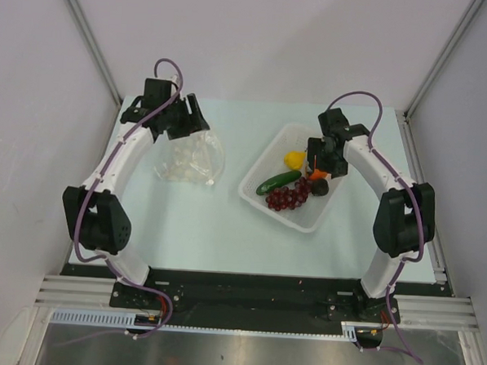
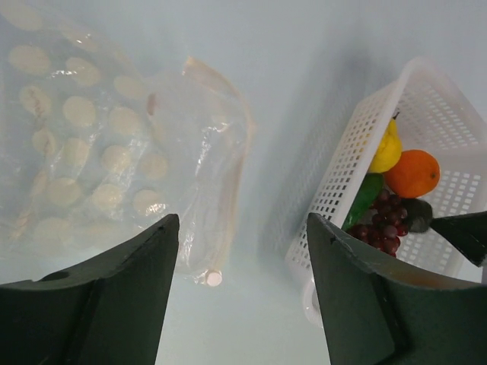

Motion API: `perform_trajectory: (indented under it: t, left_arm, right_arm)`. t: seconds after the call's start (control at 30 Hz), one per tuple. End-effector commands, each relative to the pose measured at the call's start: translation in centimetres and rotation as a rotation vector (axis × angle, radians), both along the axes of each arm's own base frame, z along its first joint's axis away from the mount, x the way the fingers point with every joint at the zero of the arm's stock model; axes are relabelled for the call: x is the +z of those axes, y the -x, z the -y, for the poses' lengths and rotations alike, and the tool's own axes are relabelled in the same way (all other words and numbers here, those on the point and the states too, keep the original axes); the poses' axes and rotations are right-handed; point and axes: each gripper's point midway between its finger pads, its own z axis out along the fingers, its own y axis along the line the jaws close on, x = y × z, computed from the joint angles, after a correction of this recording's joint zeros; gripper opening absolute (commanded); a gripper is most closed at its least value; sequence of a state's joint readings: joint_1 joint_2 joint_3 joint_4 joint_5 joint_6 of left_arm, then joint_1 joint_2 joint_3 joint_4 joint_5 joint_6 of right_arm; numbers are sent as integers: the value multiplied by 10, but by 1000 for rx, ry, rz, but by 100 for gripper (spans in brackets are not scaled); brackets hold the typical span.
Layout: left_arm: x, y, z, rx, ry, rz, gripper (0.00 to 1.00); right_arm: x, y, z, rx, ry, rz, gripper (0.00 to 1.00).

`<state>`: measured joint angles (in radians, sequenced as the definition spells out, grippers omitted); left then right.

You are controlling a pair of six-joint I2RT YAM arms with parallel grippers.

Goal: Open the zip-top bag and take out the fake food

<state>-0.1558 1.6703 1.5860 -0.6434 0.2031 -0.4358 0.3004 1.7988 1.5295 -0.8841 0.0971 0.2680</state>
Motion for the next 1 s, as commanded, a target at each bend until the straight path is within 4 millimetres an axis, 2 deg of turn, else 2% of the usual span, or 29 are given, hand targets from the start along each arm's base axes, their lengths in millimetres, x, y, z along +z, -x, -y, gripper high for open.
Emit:
perform_trajectory:
  t: [0.0,0.1,0.17,0.2,0.33,0.37,0.4,0.47,0.5,0.57,0.6,0.63,0.67,0.7,0.73,0.77,0.8,0.83,0.87,0.9,0.93,0.97]
  left_arm:
    - [40,15,8,-59,42,100,73]
    - [48,31,17,-100,69,113,73]
    - [44,45,29,-139,80,113,73]
    - [42,57,33,-158,90,112,82]
    - [47,88,69,-266,146,156,92]
    - [49,98,84,-309,165,165,98]
    - [55,109,92,-342,185,201,99]
    - [60,131,116,-415,225,223,99]
    - [57,137,123,-432,242,239,99]
    - [73,165,139,-475,311,289,100]
    - [69,172,145,-491,345,312,99]
    - [88,193,150,-505,409,355,99]
    - [93,203,152,-511,438,372,100]
    - [94,212,153,-517,468,402,100]
    - [109,229,152,-512,512,438,100]
    - [115,238,149,-508,537,459,100]
    - [107,245,148,-504,550,454,100]
    - [113,252,146,-494,597,463,99]
    - [127,265,134,-486,646,507,100]
    - [122,270,130,-475,683,501,99]
    - [129,276,124,-464,712,528,100]
    - [141,289,112,-466,768,588,100]
  right_arm:
    - [10,-5,2,-3,14,42,83]
    - [20,-4,-1,8,12,67,88]
    - [33,2,-12,41,5,99,90]
    - [36,6,-16,42,0,100,91]
    - [63,26,-45,43,-113,148,100]
    - [83,35,-55,57,-165,197,100]
    - [84,41,-66,48,-226,208,100]
    - [100,55,-83,63,-309,251,100]
    - [119,63,-83,56,-354,303,100]
    - [116,85,-89,43,-424,274,100]
    - [130,100,-84,36,-458,297,100]
    - [124,111,-79,14,-469,273,100]
    - [128,122,-75,7,-487,277,100]
    - [142,140,-65,2,-516,310,100]
    - [137,154,-58,-28,-532,304,100]
    - [142,164,-51,-42,-548,330,100]
    - [145,173,-45,-56,-570,354,100]
    - [168,192,-34,-53,-643,446,100]
    - [163,199,-29,-81,-666,457,100]
    - [170,208,-24,-87,-703,491,100]
    - [181,222,-19,-78,-755,542,100]
    - [187,231,-21,-68,-814,537,100]
